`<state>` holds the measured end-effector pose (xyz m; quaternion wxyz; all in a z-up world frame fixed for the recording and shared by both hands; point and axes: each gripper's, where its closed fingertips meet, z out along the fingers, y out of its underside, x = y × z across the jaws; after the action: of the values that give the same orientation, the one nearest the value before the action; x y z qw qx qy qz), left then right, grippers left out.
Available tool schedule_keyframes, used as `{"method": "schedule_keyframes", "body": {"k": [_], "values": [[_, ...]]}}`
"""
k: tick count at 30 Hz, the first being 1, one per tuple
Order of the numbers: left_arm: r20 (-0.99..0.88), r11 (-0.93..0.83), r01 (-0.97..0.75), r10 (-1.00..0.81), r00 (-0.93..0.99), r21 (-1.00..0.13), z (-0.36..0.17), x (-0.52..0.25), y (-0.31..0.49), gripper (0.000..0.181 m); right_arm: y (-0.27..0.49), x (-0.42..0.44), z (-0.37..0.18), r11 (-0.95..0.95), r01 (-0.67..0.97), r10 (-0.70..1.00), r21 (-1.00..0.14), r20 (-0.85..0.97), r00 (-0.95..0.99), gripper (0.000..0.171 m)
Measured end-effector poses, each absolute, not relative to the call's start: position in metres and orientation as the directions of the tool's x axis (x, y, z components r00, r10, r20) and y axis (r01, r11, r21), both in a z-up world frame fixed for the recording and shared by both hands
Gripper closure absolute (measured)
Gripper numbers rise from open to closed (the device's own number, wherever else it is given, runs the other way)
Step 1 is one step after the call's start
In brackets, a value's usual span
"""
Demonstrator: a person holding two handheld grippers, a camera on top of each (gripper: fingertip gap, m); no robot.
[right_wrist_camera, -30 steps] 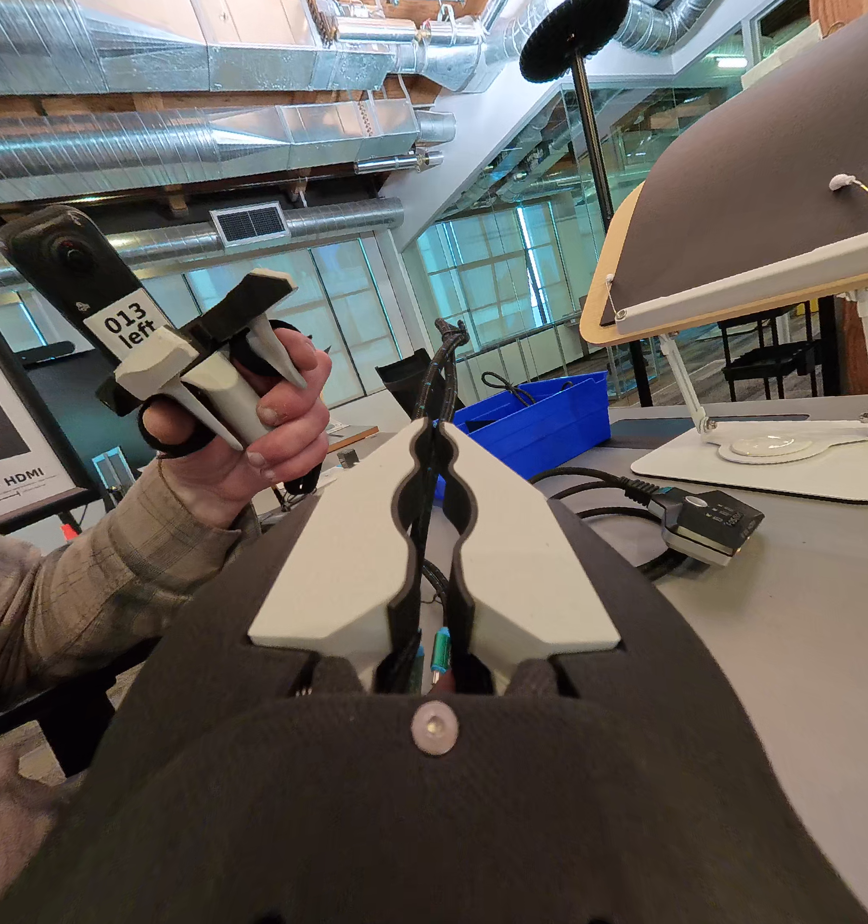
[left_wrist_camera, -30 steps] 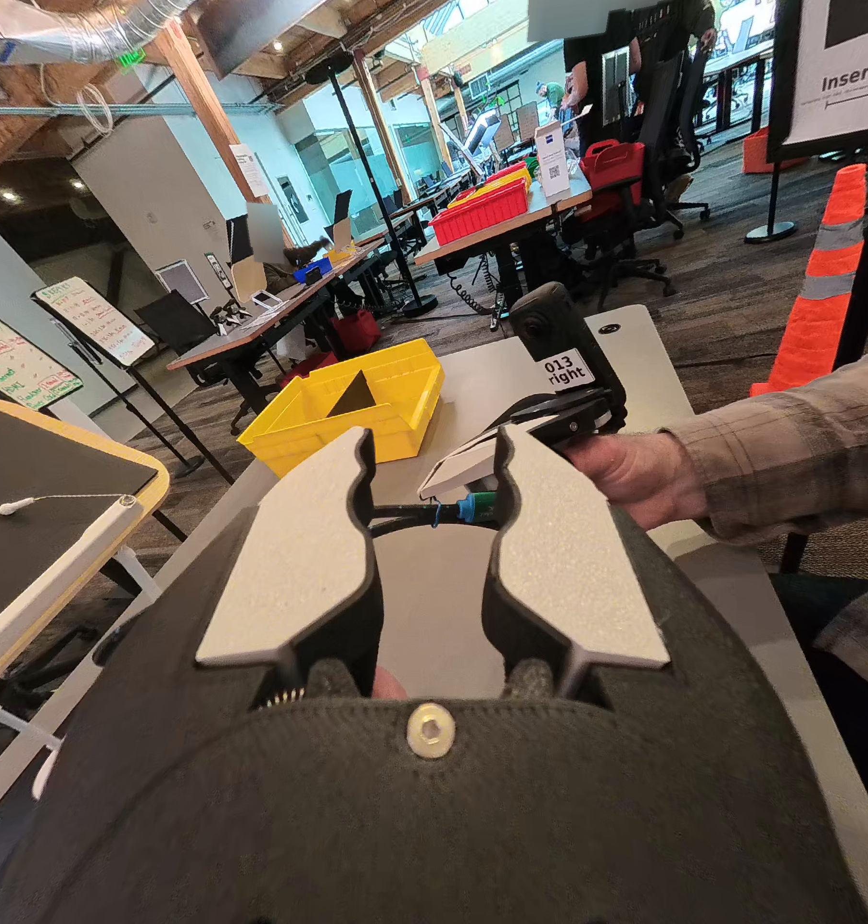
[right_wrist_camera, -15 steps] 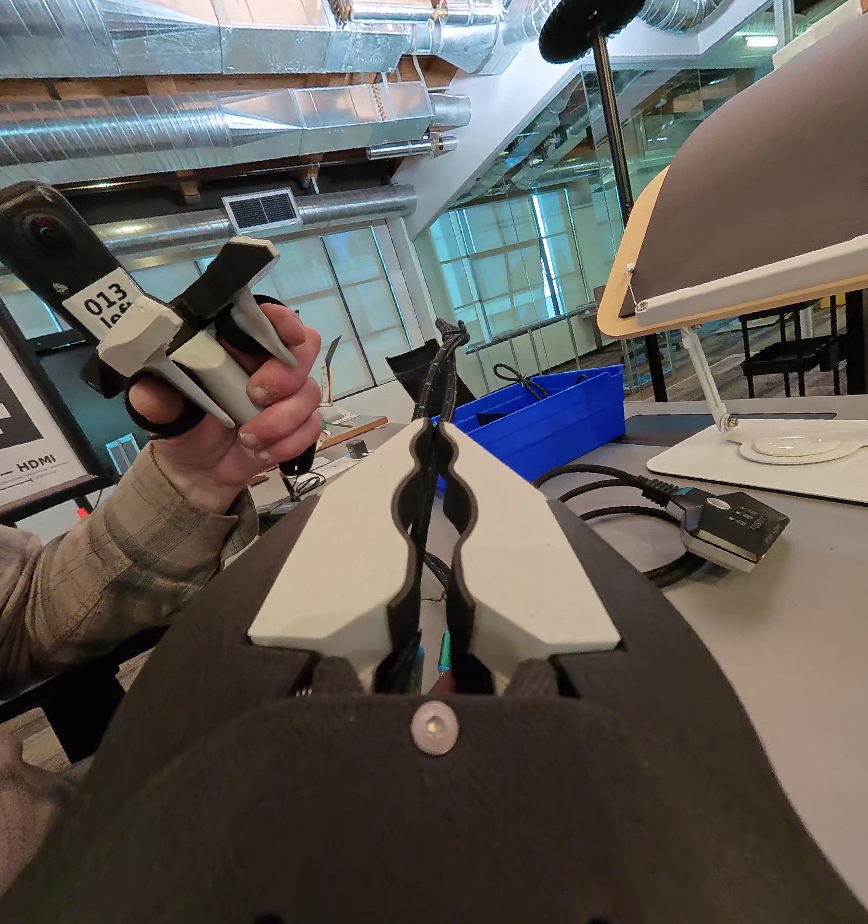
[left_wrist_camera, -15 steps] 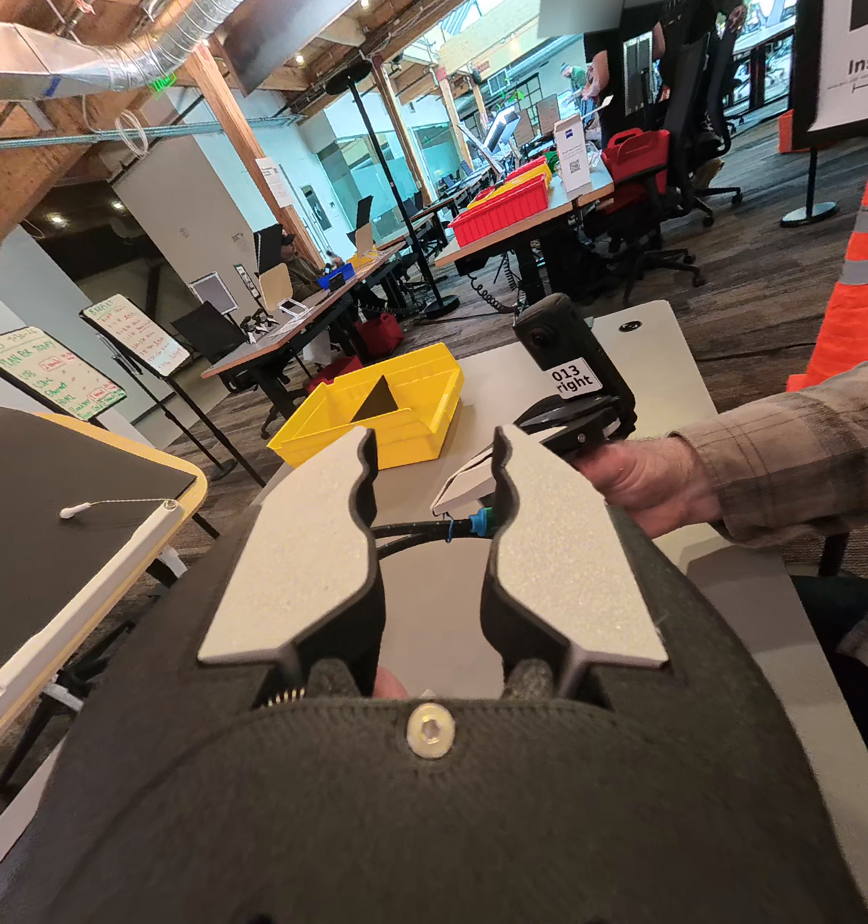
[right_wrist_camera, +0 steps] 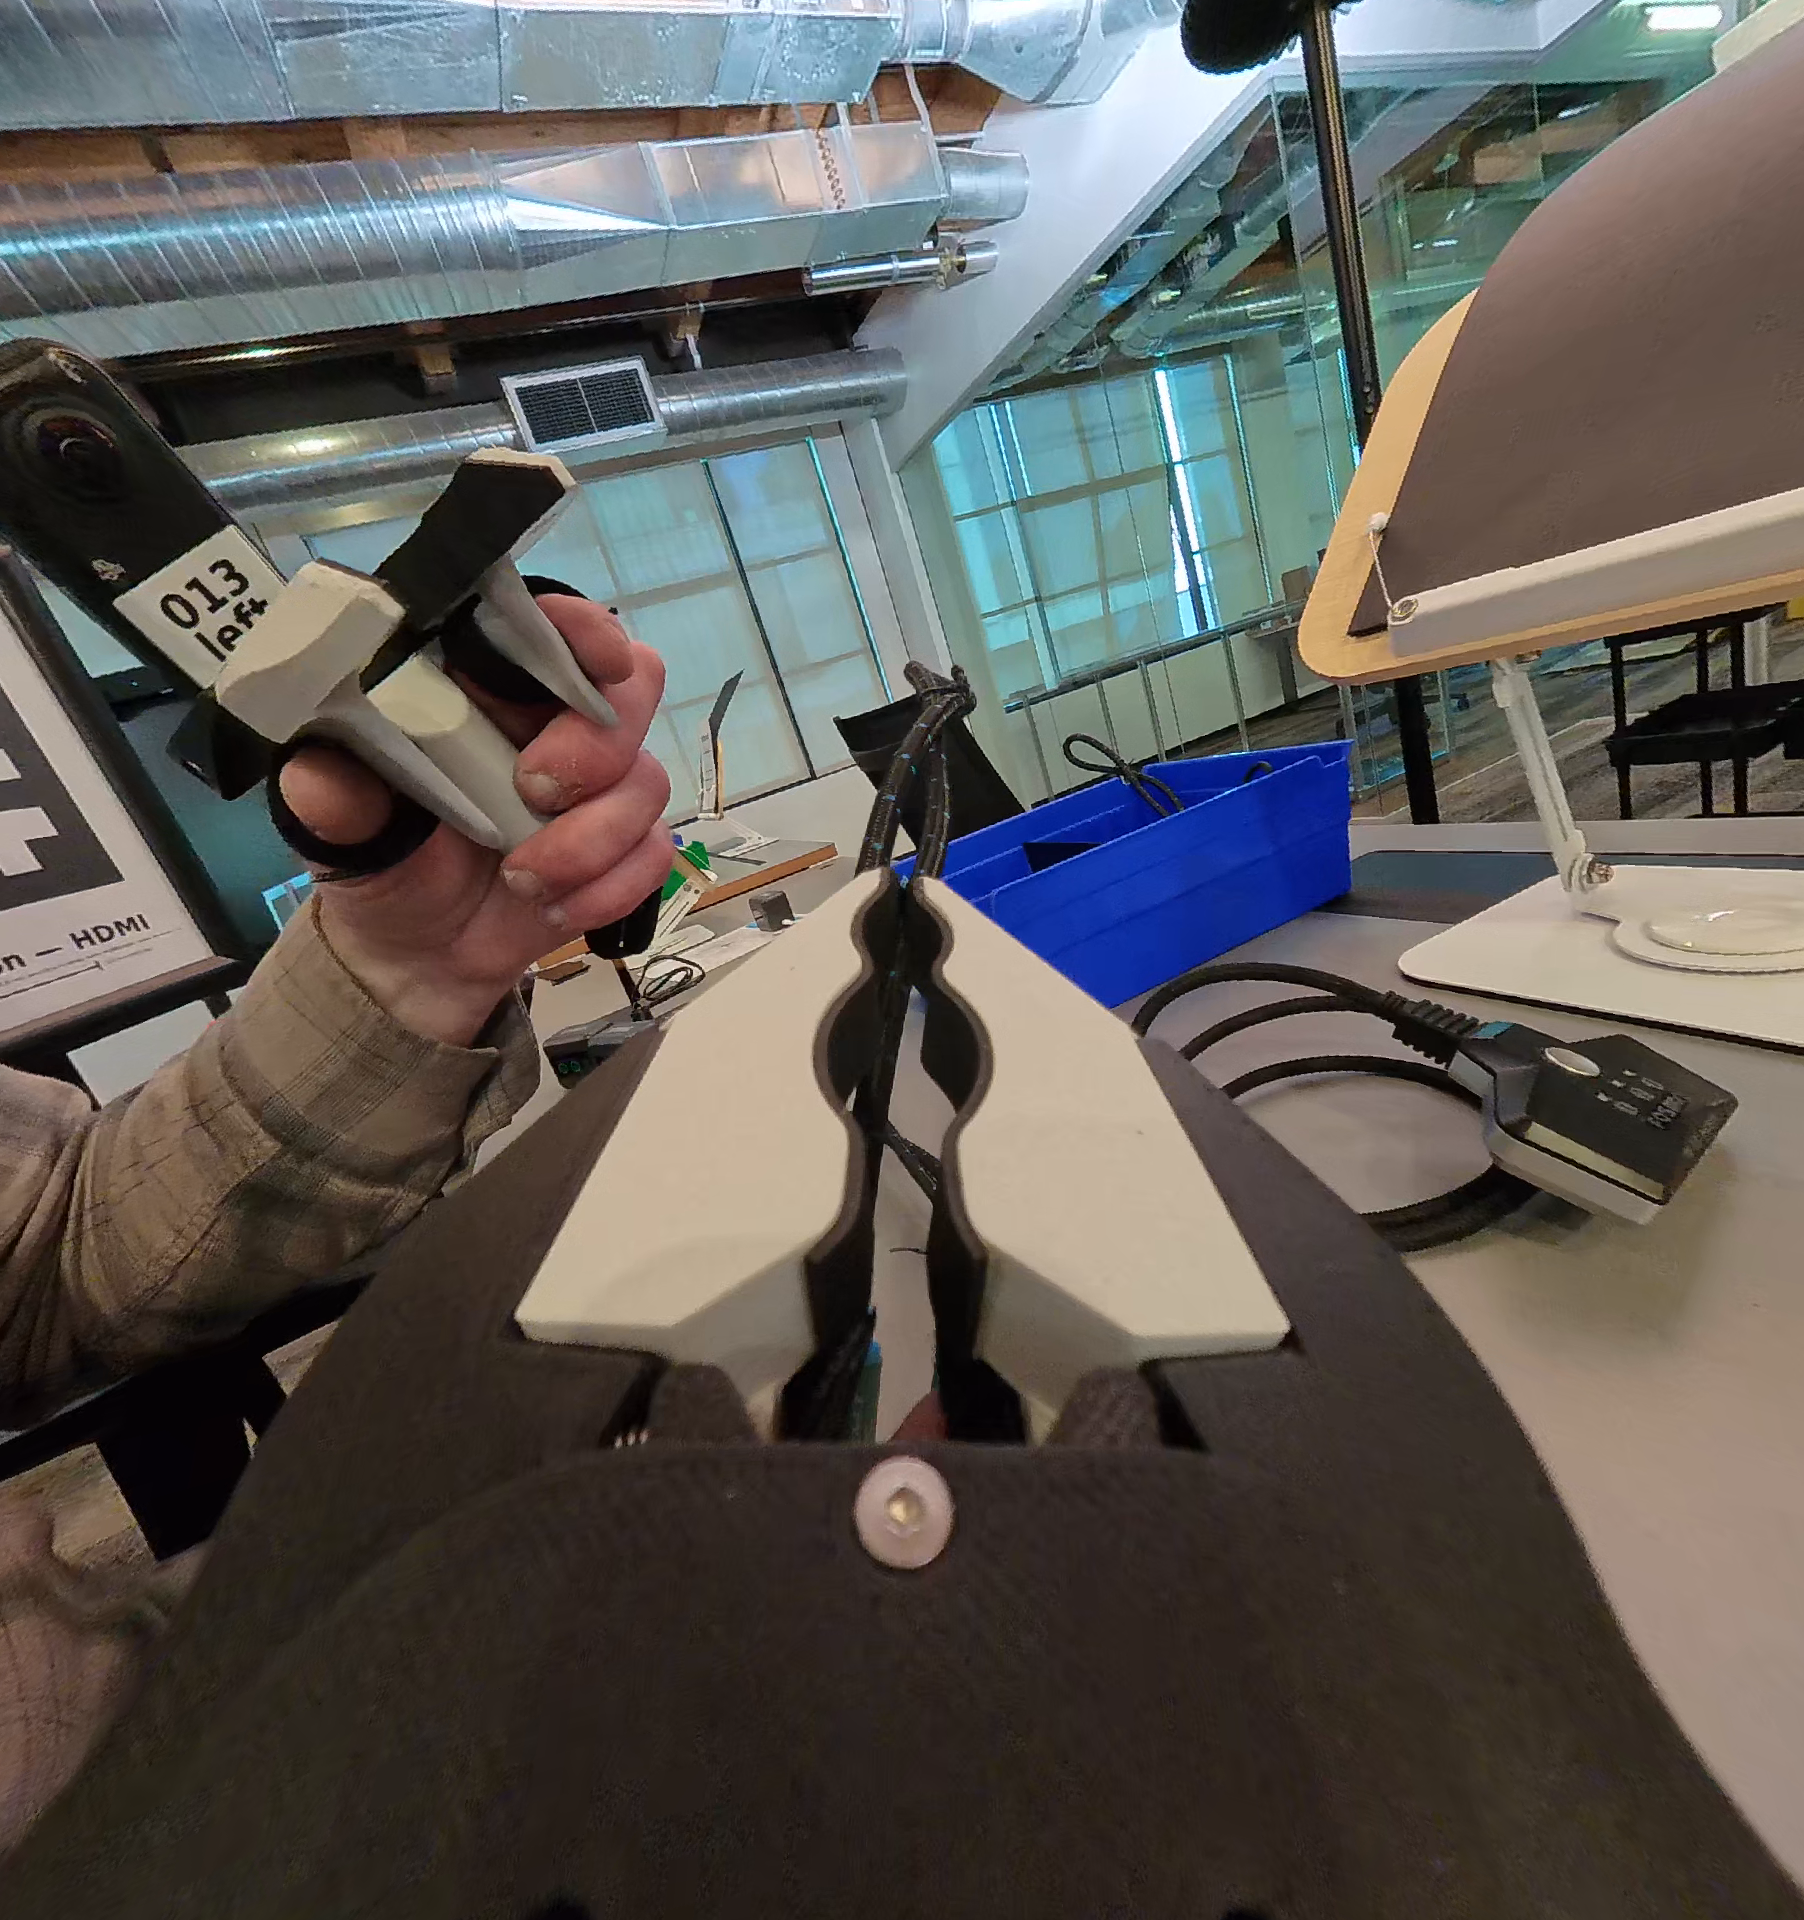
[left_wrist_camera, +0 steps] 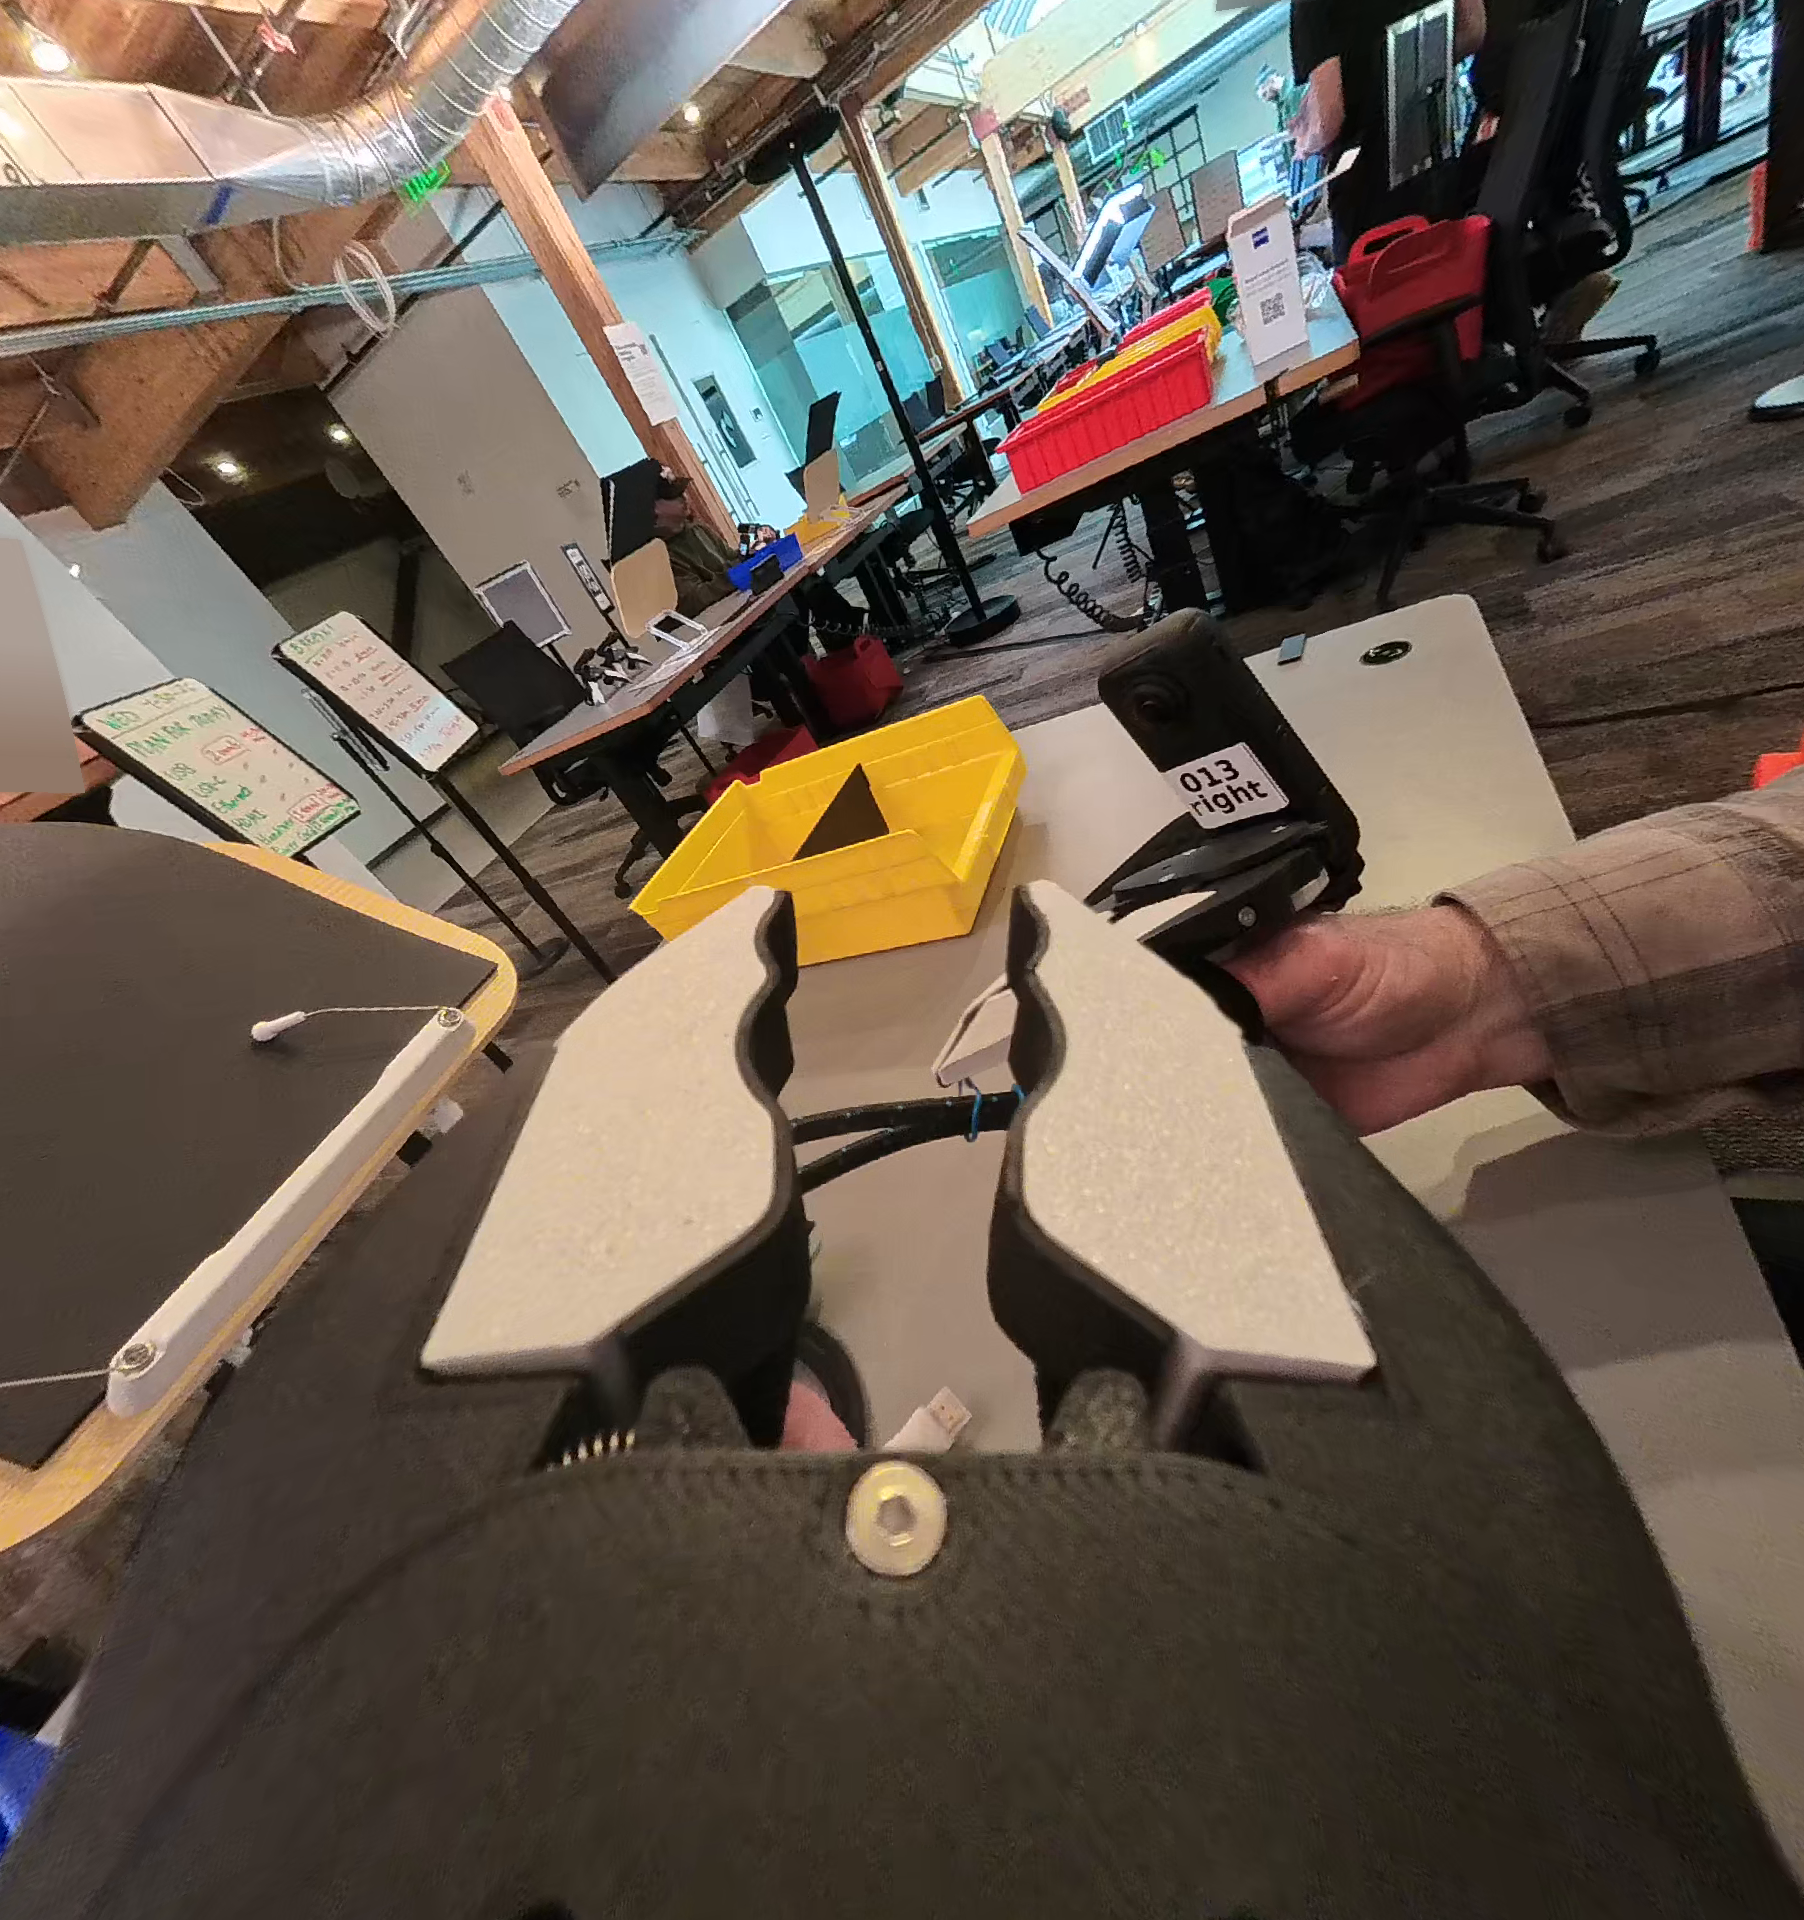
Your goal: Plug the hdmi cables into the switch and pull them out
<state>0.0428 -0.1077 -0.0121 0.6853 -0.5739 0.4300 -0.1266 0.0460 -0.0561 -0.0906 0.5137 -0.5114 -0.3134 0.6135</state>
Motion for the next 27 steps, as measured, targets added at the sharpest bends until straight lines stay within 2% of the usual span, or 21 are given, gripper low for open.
{"method": "schedule_keyframes", "body": {"k": [15,27], "values": [[-0.472,0.296,-0.370,-0.616,0.631,-0.881,-0.017,0.035,-0.097,0.146,-0.069,0.038,-0.095,-0.265,-0.268,0.960,-0.926,-0.281,0.020,0.171],[-0.478,0.203,-0.455,-0.596,0.645,-0.867,-0.044,0.024,-0.078,0.147,-0.079,0.034,-0.095,-0.253,-0.252,0.966,-0.934,-0.260,-0.006,0.171]]}}
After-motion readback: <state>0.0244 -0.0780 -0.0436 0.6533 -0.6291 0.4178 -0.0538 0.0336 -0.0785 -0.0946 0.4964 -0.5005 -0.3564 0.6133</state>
